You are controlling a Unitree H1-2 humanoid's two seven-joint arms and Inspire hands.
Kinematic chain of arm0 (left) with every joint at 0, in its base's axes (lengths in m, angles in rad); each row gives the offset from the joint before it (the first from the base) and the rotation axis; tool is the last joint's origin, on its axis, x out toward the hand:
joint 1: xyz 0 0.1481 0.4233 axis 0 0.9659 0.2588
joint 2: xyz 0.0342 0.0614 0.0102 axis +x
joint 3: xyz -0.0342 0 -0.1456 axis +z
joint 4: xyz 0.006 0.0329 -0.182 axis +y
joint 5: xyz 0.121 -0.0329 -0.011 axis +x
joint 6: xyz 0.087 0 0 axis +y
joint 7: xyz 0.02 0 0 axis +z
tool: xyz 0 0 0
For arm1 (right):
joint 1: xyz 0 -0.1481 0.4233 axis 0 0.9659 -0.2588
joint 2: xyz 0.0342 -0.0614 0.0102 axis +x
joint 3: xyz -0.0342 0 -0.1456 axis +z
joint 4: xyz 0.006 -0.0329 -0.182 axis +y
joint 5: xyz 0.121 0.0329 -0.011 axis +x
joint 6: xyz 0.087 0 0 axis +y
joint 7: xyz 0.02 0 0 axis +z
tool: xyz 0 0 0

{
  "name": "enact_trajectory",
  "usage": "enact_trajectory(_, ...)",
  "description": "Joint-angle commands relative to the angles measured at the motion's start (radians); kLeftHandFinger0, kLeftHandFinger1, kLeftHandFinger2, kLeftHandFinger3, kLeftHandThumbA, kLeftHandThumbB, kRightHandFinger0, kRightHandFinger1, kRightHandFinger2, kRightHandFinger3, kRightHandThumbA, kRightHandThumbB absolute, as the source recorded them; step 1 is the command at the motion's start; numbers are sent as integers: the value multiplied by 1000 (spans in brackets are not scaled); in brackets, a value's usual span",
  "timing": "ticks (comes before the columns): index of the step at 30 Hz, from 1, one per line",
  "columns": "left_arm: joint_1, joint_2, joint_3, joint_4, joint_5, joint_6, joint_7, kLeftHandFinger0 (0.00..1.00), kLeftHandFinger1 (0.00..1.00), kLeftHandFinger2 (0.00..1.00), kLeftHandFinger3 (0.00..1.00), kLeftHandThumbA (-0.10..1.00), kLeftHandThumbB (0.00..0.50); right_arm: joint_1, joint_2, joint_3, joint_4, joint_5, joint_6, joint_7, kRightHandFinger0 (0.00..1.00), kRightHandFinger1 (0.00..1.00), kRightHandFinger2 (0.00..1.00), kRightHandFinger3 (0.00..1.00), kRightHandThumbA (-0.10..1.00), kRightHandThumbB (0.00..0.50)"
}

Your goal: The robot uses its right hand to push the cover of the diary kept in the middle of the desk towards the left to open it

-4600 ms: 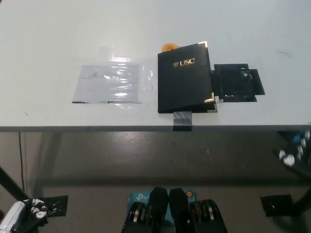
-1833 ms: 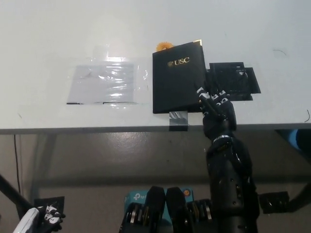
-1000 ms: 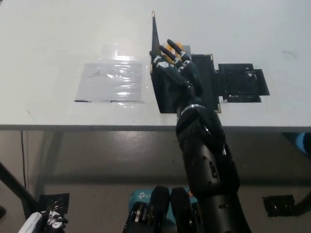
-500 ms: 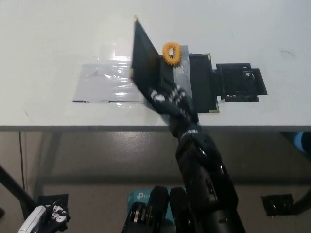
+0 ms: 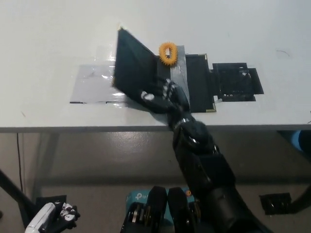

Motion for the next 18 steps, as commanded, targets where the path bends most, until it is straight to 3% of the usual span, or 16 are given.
enact_trajectory(1, -45, 43, -22, -26, 35, 11, -27, 581, 652, 320, 405, 437, 500, -184, -12, 72, 32, -120, -19, 17, 861, 802, 618, 742, 868, 204)
enact_trajectory(3, -57, 40, -23, -14, 23, 8, -35, 581, 653, 311, 416, 434, 500, -265, -43, 174, 87, -224, 16, 28, 841, 773, 672, 743, 961, 237)
enact_trajectory(5, -67, 38, -29, -10, 26, 10, -38, 583, 654, 310, 419, 434, 500, -272, -55, 189, 95, -221, 15, 25, 837, 770, 674, 741, 965, 238)
enact_trajectory(7, -67, 39, -36, -20, 36, 19, -36, 585, 660, 321, 428, 445, 500, -329, -71, 270, 131, -283, 54, 50, 766, 722, 678, 774, 1000, 281)
enact_trajectory(8, -69, 37, -37, -17, 36, 12, -37, 571, 651, 317, 425, 444, 500, -345, -77, 304, 134, -307, 71, 64, 753, 724, 684, 742, 1000, 284)
enact_trajectory(10, -71, 35, -40, -13, 35, 10, -37, 571, 652, 320, 423, 445, 500, -337, -91, 359, 127, -345, 68, 72, 711, 693, 663, 646, 969, 241)
enact_trajectory(11, -75, 38, -45, -12, 38, 6, -39, 566, 653, 329, 425, 454, 500, -320, -114, 426, 113, -400, 68, 85, 625, 641, 630, 658, 1000, 211)
enact_trajectory(13, -75, 39, -46, -12, 37, 5, -38, 564, 653, 331, 426, 454, 500, -318, -118, 442, 109, -402, 71, 85, 616, 636, 627, 656, 1000, 211)
enact_trajectory(14, -74, 38, -46, -17, 37, 11, -35, 560, 649, 323, 416, 446, 500, -299, -140, 502, 84, -449, 101, 112, 440, 478, 513, 592, 1000, 264)
enact_trajectory(15, -73, 38, -46, -20, 37, 11, -35, 561, 649, 321, 414, 446, 500, -287, -154, 540, 66, -480, 109, 120, 192, 211, 240, 469, 1000, 271)
enact_trajectory(16, -71, 39, -49, -24, 43, 13, -31, 562, 648, 320, 413, 445, 500, -279, -160, 562, 61, -493, 129, 124, 9, 24, 110, 376, 1000, 288)
enact_trajectory(17, -77, 44, -48, -23, 41, 10, -36, 556, 640, 316, 416, 434, 500, -262, -170, 578, 59, -503, 122, 118, 0, 1, 15, 250, 1000, 291)
enact_trajectory(18, -80, 47, -47, -22, 39, 9, -38, 553, 636, 314, 418, 431, 500, -255, -175, 585, 56, -507, 119, 115, 0, 0, 0, 192, 1000, 295)
